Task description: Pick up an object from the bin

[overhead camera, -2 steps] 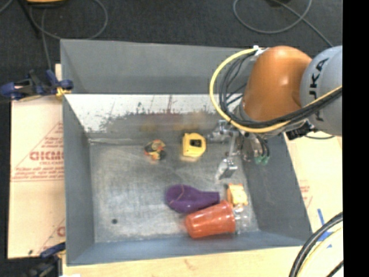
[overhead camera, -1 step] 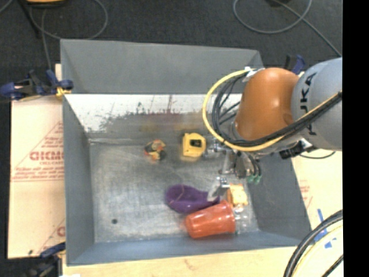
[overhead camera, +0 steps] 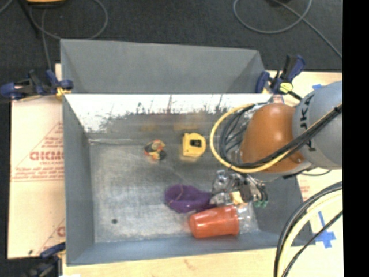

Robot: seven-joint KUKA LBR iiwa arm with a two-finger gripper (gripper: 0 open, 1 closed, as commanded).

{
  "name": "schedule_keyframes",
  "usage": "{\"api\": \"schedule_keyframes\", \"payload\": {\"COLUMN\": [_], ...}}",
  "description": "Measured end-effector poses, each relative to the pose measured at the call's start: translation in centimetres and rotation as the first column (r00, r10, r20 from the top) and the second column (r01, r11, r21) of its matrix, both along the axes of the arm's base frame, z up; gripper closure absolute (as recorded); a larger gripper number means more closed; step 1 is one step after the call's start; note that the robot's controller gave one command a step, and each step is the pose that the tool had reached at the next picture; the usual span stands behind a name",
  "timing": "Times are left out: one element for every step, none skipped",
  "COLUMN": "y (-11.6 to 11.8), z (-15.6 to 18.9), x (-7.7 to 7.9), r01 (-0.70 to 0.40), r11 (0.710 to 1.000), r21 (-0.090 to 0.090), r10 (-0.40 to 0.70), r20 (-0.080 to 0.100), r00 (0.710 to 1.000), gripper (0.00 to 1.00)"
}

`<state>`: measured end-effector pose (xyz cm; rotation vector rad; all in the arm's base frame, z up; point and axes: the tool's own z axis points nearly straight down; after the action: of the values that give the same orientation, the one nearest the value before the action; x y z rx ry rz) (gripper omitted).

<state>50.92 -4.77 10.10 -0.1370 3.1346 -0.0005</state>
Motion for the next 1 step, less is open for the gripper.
{"api": "schedule_keyframes", "payload": {"y": [0.0], "z": [0.0], "x": [0.0], "r01": [0.0], "r11": [1.0], "r21": [0.0], "r10": [0.0], "r20": [0.0], "r00": [1.0], "gripper": [1.0]}}
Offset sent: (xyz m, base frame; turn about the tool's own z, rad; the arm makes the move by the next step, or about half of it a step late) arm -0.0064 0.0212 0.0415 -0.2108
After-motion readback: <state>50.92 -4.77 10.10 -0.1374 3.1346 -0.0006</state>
